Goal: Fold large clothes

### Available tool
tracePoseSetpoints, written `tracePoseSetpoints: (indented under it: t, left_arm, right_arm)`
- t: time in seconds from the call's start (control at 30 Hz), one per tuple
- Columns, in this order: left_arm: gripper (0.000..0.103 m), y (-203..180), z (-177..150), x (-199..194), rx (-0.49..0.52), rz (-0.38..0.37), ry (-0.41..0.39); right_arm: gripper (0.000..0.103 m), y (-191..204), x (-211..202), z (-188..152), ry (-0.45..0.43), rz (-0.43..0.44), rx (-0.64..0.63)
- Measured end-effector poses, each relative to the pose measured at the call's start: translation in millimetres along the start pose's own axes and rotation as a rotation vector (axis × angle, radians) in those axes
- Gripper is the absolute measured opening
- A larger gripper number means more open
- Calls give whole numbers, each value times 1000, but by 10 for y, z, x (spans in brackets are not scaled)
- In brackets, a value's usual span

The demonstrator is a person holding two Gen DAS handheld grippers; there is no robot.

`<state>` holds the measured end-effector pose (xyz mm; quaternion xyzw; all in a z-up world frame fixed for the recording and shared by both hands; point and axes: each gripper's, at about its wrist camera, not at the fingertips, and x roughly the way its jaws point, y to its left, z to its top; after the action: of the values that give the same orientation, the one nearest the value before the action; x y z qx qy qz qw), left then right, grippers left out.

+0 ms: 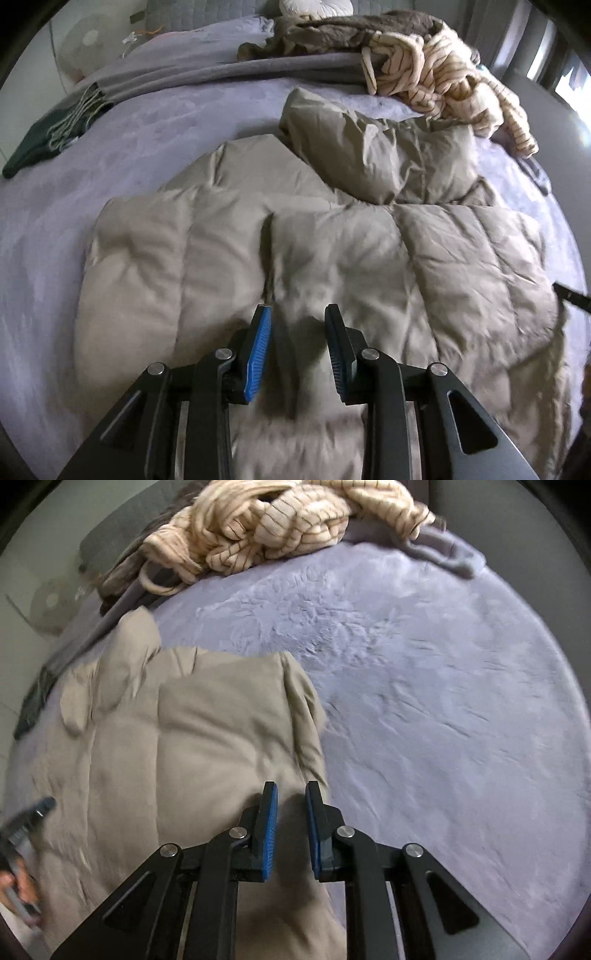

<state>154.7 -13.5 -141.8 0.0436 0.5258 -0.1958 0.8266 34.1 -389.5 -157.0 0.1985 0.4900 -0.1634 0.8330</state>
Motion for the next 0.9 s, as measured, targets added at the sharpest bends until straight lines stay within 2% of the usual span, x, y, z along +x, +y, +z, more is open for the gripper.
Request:
tracePoseSetpoints:
  t: [0.07,0.17,0.27,0.43,0.5,0.57,0.67,0.7,0.73,0.77,0.83,0.9]
  left_arm:
    - [33,37,-85,-33,0,6,11]
    - [33,73,-205,48,14,54,44]
    - [33,117,-239,85,7,70,56]
    - [33,78,-221,-112,15,106,65]
    - [33,73,-242,-218,5,100,79]
    - [33,67,-300,-324,-8,96,92]
    - [34,38,-374,-473,-17,104,104]
    - [42,22,-401,-511,-19,106,109]
    - [76,11,-432,-555,-24,105,115]
    - [97,-1,-457,-614,-31,109,105]
    - [98,-37,-505,-766,-33,126,66]
    - [98,-59,-545,-841,-35,132,81]
  right_arm:
    - [17,-44,-108,-152,-4,-24,-5]
    - [20,-126,-205,-332,2,-34,8]
    - [23,-192,-227,-459,32,-41,21]
    - [23,-301,-367,-559,74,-2,103]
    - [27,-321,-447,-622,92,28,136]
    - [43,-328,-521,-678,114,52,168]
    - [51,-280,-627,-762,130,75,187]
    - [52,-257,-657,-786,136,81,187]
    - [54,-238,-682,-804,143,89,187]
    - [56,-207,-714,-832,152,98,185]
    - [59,-183,-755,-854,163,112,183]
    - [61,-151,-804,-893,174,126,184]
